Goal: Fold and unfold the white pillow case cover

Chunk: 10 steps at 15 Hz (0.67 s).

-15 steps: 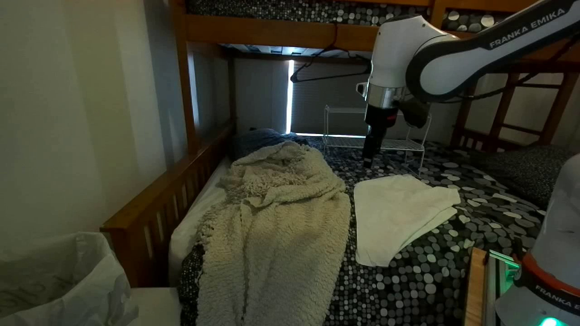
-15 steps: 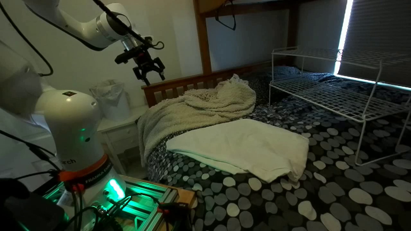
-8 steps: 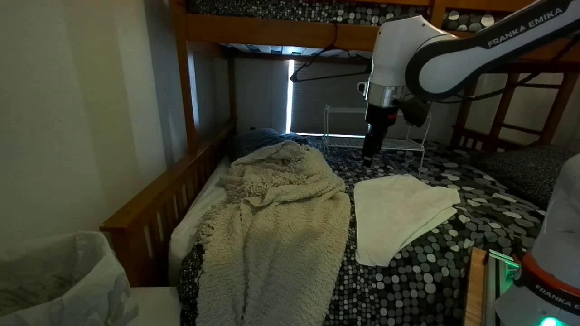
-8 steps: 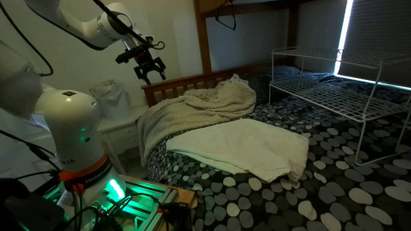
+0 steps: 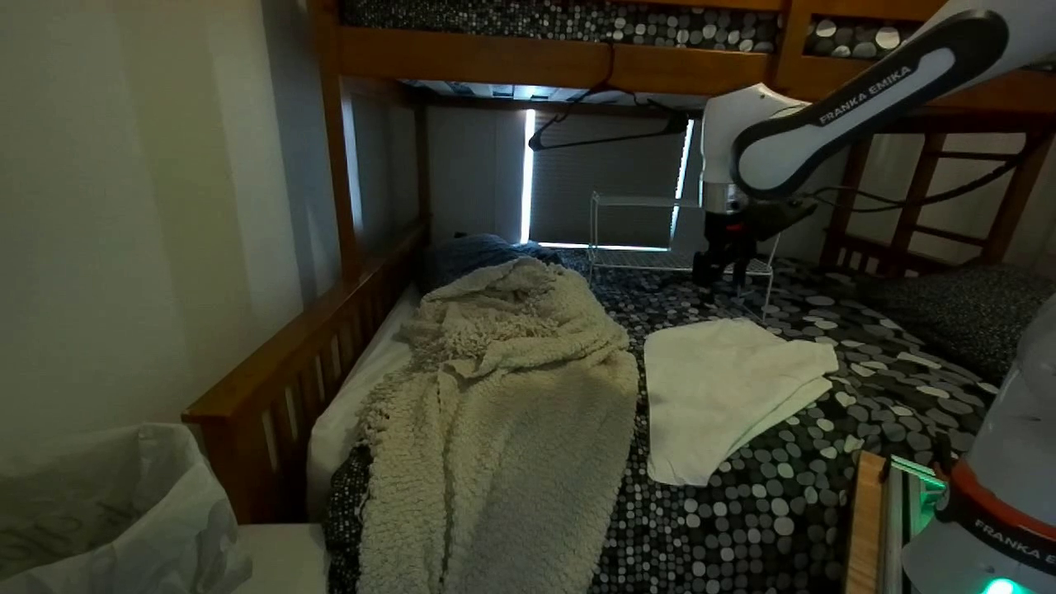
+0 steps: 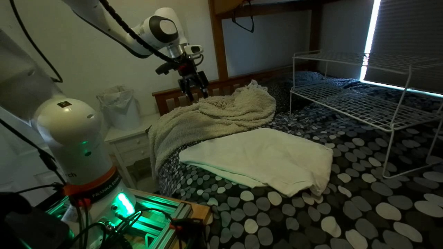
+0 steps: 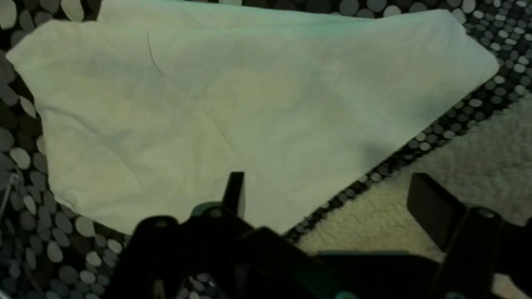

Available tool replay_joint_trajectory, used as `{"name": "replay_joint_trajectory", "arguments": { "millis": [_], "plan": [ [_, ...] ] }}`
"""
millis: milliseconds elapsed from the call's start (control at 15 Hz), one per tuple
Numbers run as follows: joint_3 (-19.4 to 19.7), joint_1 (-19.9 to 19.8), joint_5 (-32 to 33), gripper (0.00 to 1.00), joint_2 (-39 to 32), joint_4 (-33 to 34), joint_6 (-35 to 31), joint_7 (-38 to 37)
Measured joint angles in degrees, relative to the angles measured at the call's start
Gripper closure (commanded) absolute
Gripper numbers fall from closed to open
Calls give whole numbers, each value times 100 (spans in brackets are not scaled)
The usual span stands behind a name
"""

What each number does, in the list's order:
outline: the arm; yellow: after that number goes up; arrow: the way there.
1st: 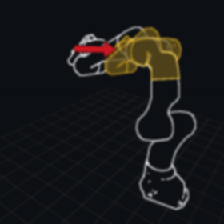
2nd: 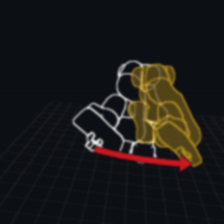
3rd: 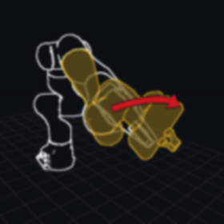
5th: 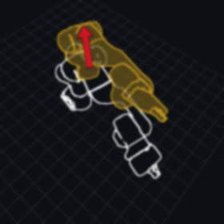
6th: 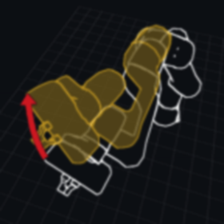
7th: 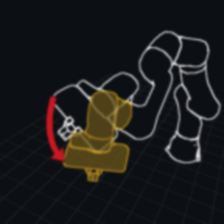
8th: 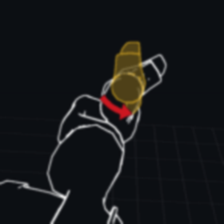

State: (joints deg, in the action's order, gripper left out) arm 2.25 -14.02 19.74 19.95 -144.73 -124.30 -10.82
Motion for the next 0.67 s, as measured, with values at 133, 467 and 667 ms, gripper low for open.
{"name": "replay_joint_trajectory", "arguments": {
  "millis": [133, 467, 667],
  "plan": [
    [309, -261, 13, 0, -287, 140, 0, -111],
    [1045, -587, -225, 0, -1267, 996, 4, -344],
    [1353, -660, -369, 0, -2040, 1859, -49, -646]
  ]
}}
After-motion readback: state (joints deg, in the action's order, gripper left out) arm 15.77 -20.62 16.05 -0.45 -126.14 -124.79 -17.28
